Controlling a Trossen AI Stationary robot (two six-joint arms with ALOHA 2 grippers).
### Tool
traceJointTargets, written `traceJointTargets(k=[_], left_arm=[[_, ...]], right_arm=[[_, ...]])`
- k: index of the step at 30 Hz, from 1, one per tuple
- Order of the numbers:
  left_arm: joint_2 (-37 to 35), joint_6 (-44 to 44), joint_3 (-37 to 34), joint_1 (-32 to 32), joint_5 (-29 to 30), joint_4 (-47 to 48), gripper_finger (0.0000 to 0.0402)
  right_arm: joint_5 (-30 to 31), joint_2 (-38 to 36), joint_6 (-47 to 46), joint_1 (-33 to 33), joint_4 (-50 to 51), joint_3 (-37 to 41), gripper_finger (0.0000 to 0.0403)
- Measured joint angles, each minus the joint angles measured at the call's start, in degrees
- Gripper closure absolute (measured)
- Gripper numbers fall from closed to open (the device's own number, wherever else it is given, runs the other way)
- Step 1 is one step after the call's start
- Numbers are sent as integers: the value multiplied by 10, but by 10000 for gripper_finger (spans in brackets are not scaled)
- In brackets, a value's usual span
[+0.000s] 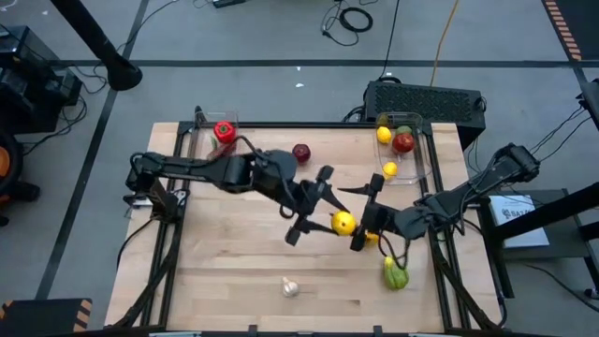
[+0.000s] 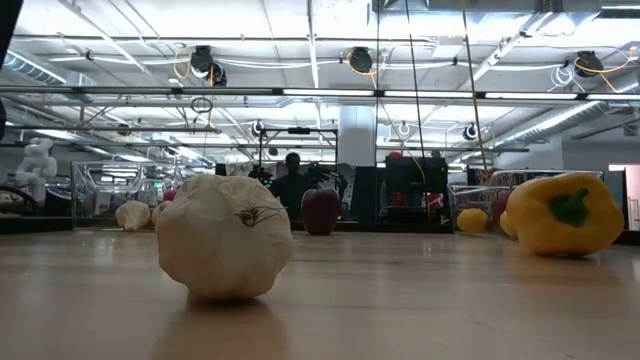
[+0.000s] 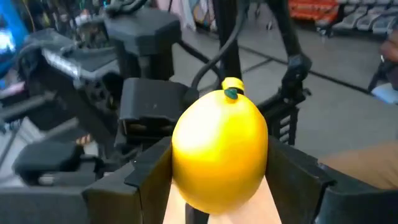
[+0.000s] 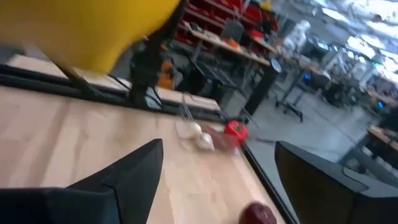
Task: Sort produce into baskets
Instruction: Put the lemon into the right transparent bin
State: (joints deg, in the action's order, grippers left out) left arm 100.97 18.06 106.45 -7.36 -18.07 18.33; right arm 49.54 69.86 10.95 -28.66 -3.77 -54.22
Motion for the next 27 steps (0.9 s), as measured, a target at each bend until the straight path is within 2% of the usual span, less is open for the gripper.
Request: traceJointTargets(k=[5,12,19,23,27], left_arm=[[-3,2,-49,-15,20,-104,175],[-2,13,-68,-37,57,-154,175],[1,39,-76,-45,116,-150,175],[1,39,-76,-40,126,-140,175],[1,42,-76,-38,126,-142,175]], right_arm=[[1,0,34,-36,-46,0,104],[42,-1,91,-81,-104,0,103],[42,-1,110,-101,-125,0,103],[41,-1,112,-101,-128,0,110],[23,-1,112,-101,-128,0,133]])
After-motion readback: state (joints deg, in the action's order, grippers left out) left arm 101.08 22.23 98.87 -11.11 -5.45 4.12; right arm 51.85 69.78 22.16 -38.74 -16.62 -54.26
